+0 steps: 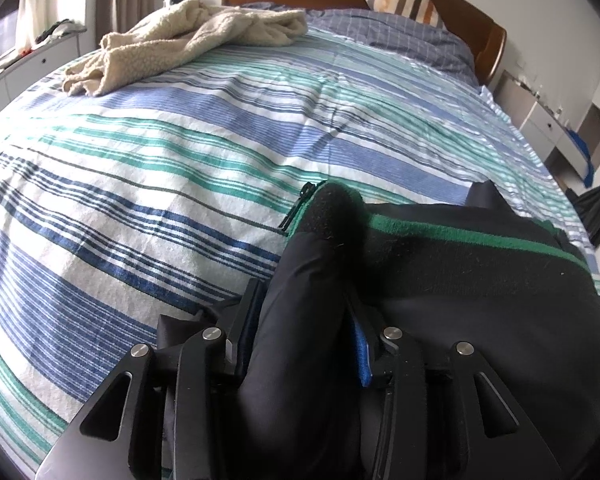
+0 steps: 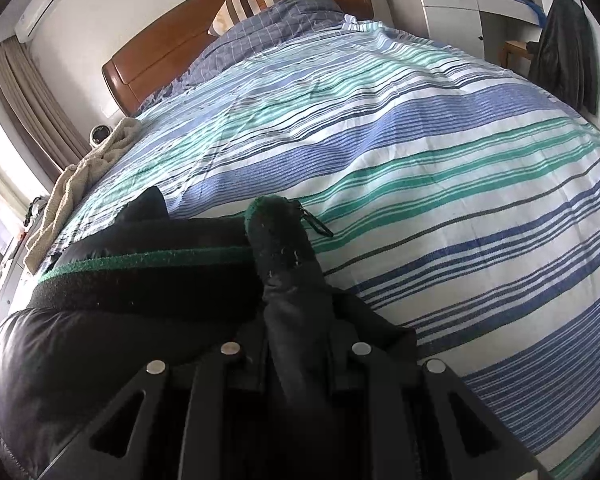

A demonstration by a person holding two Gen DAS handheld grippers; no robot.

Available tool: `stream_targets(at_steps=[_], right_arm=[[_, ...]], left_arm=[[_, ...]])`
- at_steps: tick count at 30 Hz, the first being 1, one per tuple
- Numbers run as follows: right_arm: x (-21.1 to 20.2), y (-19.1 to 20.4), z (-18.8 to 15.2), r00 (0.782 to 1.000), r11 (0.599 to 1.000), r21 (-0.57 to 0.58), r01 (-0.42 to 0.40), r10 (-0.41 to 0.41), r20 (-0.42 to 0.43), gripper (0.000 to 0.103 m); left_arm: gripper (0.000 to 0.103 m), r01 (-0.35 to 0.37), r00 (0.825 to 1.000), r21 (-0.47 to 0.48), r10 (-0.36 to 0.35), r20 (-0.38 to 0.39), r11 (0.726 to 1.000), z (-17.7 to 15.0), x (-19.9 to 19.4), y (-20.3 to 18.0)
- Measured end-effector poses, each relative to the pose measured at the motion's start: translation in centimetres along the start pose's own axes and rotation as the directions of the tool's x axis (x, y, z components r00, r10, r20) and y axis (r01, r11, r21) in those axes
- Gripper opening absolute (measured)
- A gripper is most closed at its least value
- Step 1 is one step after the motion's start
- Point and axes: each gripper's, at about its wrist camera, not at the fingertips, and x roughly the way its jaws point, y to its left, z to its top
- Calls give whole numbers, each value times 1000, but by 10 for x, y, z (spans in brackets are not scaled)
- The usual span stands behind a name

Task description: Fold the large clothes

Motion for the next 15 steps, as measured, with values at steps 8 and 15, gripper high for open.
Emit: stream_targets(at_steps=[8,15], right_arm=[[-35,-28,5,995,988,116,-99,96,30,39],[-115,5,1,997,993,-121,-15,24,73,42]], left_arm=[[73,-108,994,39,109,-26,993,6,-15,-4],[85,-79,994,155,66,82,985,1,-95,-11]])
